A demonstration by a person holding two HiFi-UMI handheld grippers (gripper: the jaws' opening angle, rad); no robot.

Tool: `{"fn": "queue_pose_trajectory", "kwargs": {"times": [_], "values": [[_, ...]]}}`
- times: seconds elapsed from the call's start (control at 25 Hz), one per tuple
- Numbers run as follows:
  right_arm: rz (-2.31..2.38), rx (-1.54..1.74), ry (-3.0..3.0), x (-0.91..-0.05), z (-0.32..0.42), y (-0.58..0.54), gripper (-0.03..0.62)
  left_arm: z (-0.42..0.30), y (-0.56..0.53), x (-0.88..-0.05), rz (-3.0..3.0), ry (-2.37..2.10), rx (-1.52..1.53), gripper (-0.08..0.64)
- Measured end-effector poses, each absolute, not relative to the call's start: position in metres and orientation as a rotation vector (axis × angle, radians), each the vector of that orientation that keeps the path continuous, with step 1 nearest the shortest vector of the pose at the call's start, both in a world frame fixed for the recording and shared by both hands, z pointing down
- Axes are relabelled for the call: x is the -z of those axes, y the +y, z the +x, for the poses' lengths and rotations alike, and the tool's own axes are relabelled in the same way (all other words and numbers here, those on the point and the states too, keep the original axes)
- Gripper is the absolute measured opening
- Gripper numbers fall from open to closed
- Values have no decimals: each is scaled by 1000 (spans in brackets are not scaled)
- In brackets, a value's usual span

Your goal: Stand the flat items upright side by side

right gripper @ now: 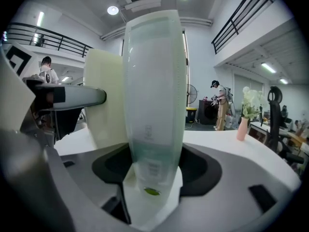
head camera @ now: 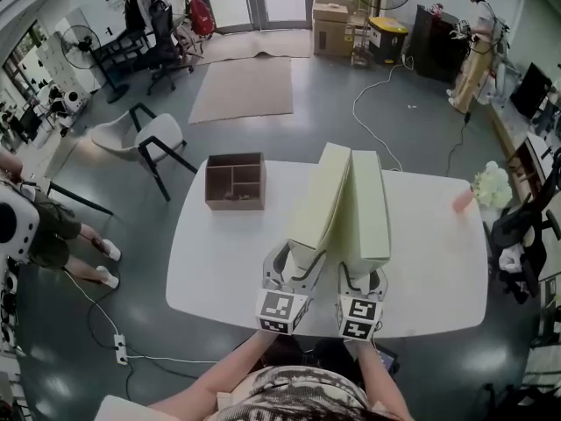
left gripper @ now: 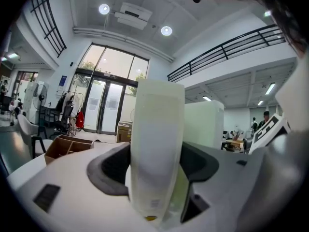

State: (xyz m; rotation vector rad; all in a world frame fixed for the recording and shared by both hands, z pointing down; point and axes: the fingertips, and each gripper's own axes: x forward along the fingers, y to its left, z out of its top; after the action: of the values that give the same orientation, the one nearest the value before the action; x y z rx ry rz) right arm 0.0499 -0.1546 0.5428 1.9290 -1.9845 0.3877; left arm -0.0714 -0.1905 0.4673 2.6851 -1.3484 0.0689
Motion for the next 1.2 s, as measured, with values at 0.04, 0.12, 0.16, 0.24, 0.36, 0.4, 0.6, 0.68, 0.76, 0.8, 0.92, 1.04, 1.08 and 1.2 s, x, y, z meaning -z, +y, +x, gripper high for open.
{"fn": "queue_pose_trajectory", "kwargs": {"times": [0.04, 0.12, 0.16, 0.24, 0.36, 0.4, 0.6, 0.68, 0.76, 0.8, 0.92, 1.04, 1.08, 1.2], "values": [[1933, -389, -1981, -543, 49, -155, 293, -69, -190, -467, 2708, -1304, -69, 310], [1938, -392, -1978, -543, 49, -156, 295, -65, -186, -467, 2758, -1192, -67, 311], [1938, -394, -1981, -543, 49, -156, 297, -64, -184, -467, 2778, -1127, -62, 315], [1930, -400, -2001, -542, 49, -157, 304, -62, -180, -467, 2805, -984, -37, 319], [1899, -428, -2060, -542, 45, -158, 318, -63, -177, -464, 2832, -799, -9, 319], [1888, -435, -2078, -542, 43, -158, 321, -64, -177, -464, 2845, -757, -13, 318], [1804, -463, -2179, -542, 27, -161, 327, -61, -171, -464, 2897, -666, -67, 318], [1764, -473, -2208, -543, 20, -163, 321, -59, -170, -464, 2884, -669, -52, 318], [1754, -472, -2206, -545, 19, -164, 321, -59, -172, -464, 2864, -678, -29, 318], [1749, -469, -2205, -545, 20, -163, 321, -59, -172, -463, 2860, -675, -23, 318], [1725, -463, -2206, -545, 21, -162, 321, -59, -172, -464, 2867, -669, -33, 318], [1714, -460, -2201, -545, 21, -161, 321, -61, -173, -465, 2860, -671, -33, 318], [1717, -461, -2198, -545, 22, -161, 321, -61, -173, -466, 2857, -673, -31, 318], [1730, -465, -2190, -546, 22, -158, 307, -64, -174, -468, 2851, -678, -30, 318]]}}
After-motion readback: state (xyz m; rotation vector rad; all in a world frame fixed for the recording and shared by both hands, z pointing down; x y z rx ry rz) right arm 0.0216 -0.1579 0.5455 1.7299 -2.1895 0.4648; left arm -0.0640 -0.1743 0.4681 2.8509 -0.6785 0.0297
